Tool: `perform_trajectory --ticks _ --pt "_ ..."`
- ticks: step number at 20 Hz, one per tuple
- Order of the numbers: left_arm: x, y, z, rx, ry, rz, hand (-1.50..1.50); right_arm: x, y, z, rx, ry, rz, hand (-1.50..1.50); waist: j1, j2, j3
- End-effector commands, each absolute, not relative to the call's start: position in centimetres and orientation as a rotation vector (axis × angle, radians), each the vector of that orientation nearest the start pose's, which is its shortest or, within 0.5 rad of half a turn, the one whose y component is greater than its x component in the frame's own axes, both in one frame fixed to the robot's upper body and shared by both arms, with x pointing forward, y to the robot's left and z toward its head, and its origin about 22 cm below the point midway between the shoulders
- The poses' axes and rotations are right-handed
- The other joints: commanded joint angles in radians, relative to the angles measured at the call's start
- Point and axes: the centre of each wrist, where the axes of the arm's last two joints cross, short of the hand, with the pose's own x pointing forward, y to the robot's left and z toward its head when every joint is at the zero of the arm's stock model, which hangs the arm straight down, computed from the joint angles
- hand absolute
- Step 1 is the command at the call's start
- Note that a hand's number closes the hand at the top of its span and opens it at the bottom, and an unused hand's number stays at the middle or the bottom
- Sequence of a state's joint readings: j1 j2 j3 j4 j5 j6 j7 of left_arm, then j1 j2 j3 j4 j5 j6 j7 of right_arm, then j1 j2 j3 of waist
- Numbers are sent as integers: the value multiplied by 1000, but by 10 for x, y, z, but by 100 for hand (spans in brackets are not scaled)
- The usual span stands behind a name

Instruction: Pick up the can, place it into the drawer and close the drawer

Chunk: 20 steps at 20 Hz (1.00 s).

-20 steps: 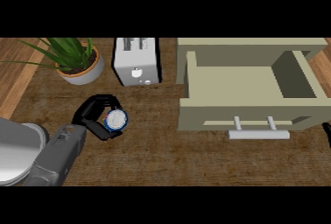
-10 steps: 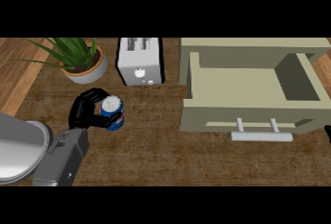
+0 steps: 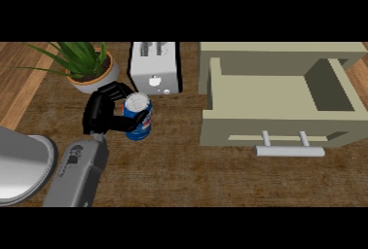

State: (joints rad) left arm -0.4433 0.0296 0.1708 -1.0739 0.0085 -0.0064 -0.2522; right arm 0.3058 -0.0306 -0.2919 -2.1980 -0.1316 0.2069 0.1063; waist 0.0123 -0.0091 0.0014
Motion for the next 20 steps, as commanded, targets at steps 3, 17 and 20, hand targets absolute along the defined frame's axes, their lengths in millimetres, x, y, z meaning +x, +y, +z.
perform_trajectory --ticks 3,17,20 --pt "350 170 78 -37 -1781 -55 150 147 -312 93 -191 -1836 -59 -150 -9 4 0" --pt "375 67 184 -50 -1838 -154 150 147 -297 103 -194 -1847 -32 -150 -30 11 -1" --pt "380 53 203 -32 -1824 -173 150 138 -305 103 -192 -1823 -45 -150 -30 10 -1"
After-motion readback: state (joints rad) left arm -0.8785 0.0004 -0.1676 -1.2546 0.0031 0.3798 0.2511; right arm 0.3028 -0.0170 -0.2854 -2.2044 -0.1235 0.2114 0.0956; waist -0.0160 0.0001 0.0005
